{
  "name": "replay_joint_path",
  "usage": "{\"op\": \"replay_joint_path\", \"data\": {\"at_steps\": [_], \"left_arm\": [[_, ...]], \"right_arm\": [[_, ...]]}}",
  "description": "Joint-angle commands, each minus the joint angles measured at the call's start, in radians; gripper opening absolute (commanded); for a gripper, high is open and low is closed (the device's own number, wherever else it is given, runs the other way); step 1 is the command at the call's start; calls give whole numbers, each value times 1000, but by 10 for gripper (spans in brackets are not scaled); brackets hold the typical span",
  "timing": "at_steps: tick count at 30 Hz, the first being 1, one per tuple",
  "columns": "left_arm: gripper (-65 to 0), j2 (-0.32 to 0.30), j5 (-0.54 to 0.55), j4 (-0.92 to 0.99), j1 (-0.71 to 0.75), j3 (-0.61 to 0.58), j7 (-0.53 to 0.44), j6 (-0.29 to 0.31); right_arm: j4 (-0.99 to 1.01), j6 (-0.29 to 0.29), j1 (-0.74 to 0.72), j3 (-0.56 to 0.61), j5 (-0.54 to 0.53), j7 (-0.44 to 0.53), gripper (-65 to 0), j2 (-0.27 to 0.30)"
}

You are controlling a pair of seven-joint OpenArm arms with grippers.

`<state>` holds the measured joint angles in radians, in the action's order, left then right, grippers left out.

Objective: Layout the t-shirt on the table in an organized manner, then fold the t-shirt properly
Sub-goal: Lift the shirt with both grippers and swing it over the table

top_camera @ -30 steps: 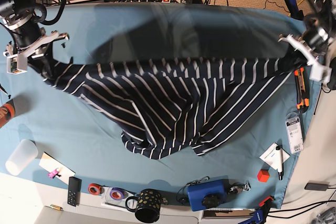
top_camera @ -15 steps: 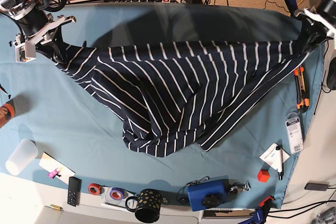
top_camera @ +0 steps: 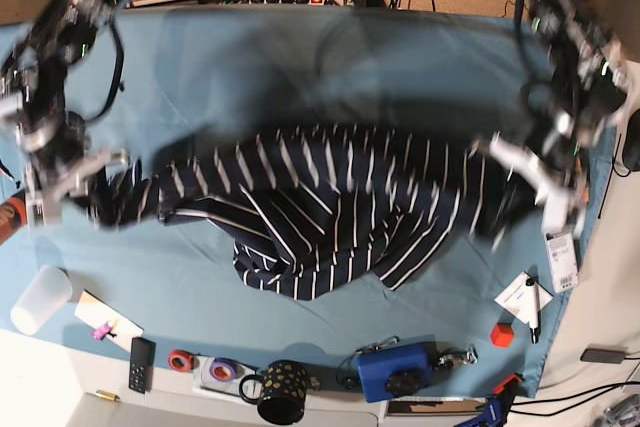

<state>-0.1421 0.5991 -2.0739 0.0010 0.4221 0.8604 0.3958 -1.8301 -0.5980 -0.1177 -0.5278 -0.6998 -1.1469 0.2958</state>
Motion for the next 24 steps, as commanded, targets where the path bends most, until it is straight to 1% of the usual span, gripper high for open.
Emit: {"op": "replay_joint_path", "data": {"at_steps": [1,2,4,7,10,12,13,16,19,21,24], "left_arm": [[-650,-11,-43,4,-56,-23,-58,-34],[-650,-11,-87,33,-102,-49,-84,-59],[-650,-11,-136,112,-194,-91,-120,-75],[-650,-11,-143,267,-340,-129,-125,-74],[-650,-11,-144,424,-491,-130,-139,-74],[-650,-25,-159,508,-589,-127,-147,-74],[-650,-37,-168,544,-636,-127,-146,-72],[-650,-90,-188,640,-769,-127,-143,-38],[-650,-155,-171,723,-885,-127,-143,-37],[-650,-198,-140,765,-951,-127,-140,-36],[-650,-257,-80,813,-1036,-127,-94,-26]], "right_arm": [[27,27,-73,31,-2,69,-650,40],[77,49,-129,68,16,91,-650,60],[176,69,-250,134,74,109,-650,86],[336,76,-441,224,127,112,-650,111],[513,76,-634,296,174,146,-650,114],[636,76,-758,338,199,181,-650,114],[698,76,-821,357,208,198,-650,114],[866,76,-1009,410,245,243,-650,114],[988,76,-1188,454,294,277,-650,114],[1033,76,-1188,473,309,282,-650,114],[1042,79,-1188,481,308,253,-650,114]]}}
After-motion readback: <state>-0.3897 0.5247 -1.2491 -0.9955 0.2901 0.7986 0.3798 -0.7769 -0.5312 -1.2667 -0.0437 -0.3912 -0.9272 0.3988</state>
